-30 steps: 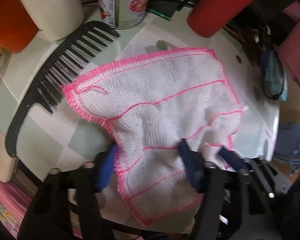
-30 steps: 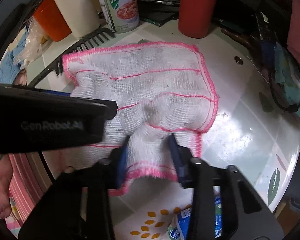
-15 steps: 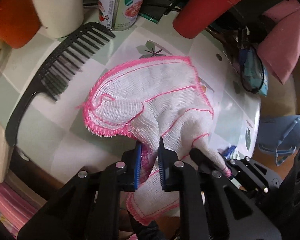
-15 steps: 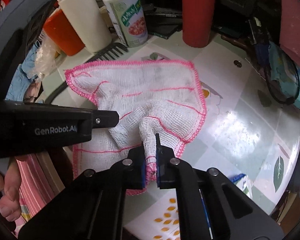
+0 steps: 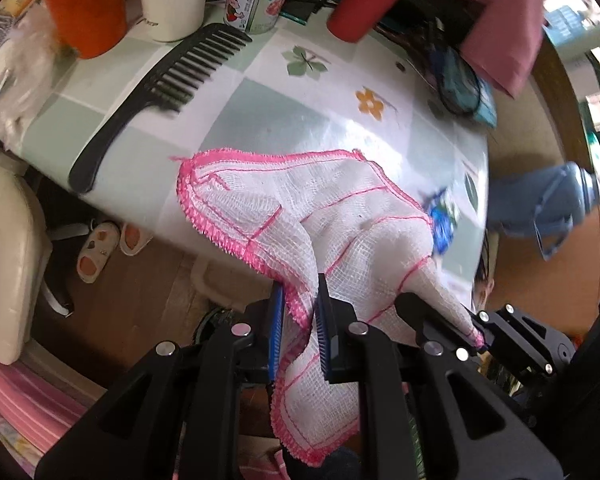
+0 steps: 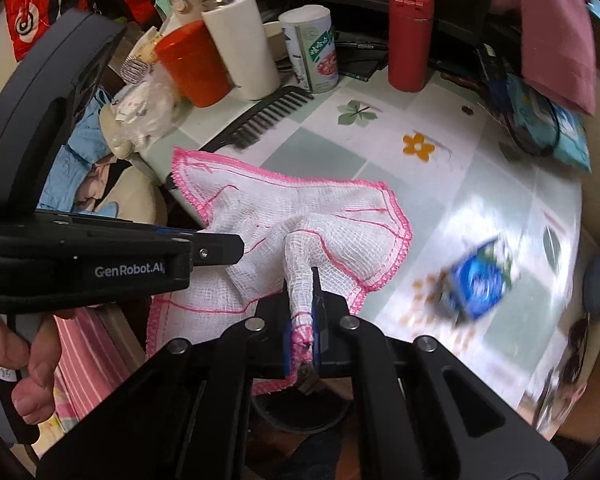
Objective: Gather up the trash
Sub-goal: 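Lift the cloth with the left tool and carry it over the trash bin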
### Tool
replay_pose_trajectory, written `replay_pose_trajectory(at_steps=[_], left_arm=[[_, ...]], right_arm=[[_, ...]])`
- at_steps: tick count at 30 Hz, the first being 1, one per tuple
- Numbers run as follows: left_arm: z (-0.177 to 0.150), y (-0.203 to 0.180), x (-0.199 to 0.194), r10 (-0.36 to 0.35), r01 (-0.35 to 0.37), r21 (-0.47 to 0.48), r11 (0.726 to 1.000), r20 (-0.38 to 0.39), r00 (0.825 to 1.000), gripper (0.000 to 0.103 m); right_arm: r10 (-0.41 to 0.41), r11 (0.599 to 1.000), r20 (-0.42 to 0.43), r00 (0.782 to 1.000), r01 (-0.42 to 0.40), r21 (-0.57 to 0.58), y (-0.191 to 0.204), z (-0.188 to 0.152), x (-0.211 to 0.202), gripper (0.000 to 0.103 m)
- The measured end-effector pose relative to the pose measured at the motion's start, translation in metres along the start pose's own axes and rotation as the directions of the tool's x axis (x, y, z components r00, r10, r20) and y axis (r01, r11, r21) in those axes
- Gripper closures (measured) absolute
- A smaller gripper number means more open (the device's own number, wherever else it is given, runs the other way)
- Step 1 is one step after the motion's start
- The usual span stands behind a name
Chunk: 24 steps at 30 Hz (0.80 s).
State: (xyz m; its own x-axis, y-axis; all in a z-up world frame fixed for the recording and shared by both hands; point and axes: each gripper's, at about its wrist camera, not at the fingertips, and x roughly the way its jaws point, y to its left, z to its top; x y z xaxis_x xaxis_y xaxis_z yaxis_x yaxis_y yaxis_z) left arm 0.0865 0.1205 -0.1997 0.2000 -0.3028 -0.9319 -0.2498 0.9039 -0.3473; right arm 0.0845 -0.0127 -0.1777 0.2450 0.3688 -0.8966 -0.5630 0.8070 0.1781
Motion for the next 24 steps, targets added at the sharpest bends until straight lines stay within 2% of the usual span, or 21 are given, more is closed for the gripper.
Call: replay_pose_trajectory(at_steps=[12, 24], left_arm=[[-0.086, 0.012, -0.017, -0.035, 0.047, 0.172, 0.984, -0.072, 0.997, 0.088], [-0.146, 0.042, 0.000, -0.028, 0.062, 0.229, 0.971, -0.149, 0.988, 0.088]], right_arm=[[-0.077, 0.986, 0.037, 0.996, 0.071, 0.150, 0.059, -0.089, -0.045, 0.096], [-0.104, 0.963, -0.017, 0.994, 0.105, 0.246, 0.089, -0.161, -0.040, 0.096]])
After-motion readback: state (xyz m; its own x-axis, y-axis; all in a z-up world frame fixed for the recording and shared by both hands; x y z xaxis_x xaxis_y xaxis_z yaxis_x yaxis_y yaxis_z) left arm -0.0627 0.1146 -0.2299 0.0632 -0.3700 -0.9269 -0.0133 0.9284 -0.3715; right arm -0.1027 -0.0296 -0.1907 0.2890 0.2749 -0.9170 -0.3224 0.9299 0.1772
